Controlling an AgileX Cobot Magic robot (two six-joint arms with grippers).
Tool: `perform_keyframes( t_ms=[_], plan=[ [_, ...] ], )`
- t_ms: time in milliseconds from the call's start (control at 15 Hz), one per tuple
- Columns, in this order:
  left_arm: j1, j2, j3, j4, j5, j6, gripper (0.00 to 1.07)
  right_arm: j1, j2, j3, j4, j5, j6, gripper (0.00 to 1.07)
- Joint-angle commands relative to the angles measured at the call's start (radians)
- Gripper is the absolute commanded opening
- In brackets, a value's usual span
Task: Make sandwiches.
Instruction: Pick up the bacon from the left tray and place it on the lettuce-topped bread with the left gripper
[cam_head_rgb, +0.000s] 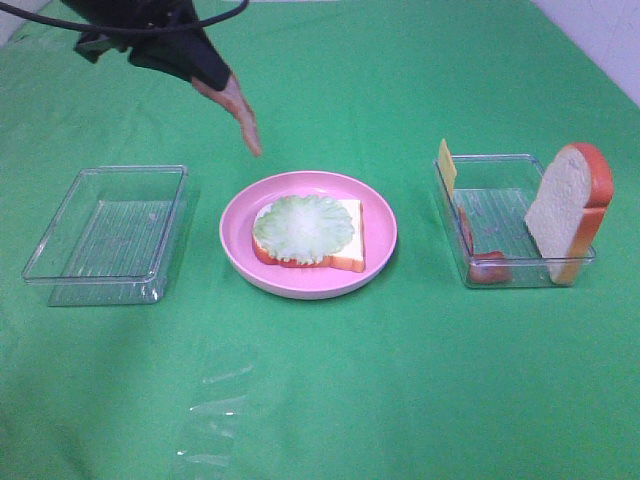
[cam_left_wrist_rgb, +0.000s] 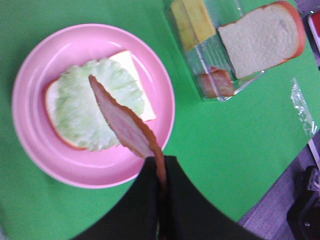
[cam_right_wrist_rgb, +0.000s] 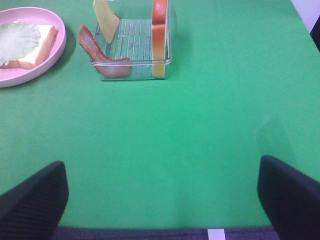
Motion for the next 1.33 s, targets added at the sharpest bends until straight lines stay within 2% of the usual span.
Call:
perform_keyframes(
  t_ms=[67, 400, 667, 867, 1067, 1333],
  plan=[
    [-0.064, 0.091, -0.064, -0.077, -0.011, 0.014, 0.00, -0.005, -0.009, 0.004, 0.000, -0.006, -0.007, 0.99],
    [-0.185, 0.319, -0.221, -0.093, 0.010, 0.014, 0.00, -0.005, -0.009, 0.004, 0.000, -0.006, -0.007, 0.99],
    [-0.192, 0.383, -0.235, -0.069, 0.011, 0.014, 0.00, -0.005, -0.009, 0.004, 0.000, -0.006, -0.007, 0.99],
    [-0.188, 0.401, -0.240, 0.047, -0.001, 0.022, 0.00, -0.005, -0.009, 0.004, 0.000, -0.006, -0.007, 0.99],
    [-0.188, 0.405, -0.240, 0.203, -0.004, 0.024, 0.00, -0.005, -0.009, 0.004, 0.000, -0.006, -0.007, 0.99],
    [-0.188, 0.405, -0.240, 0.312, -0.036, 0.010, 0.00, -0.005, -0.009, 0.004, 0.000, -0.006, -0.007, 0.99]
  ],
)
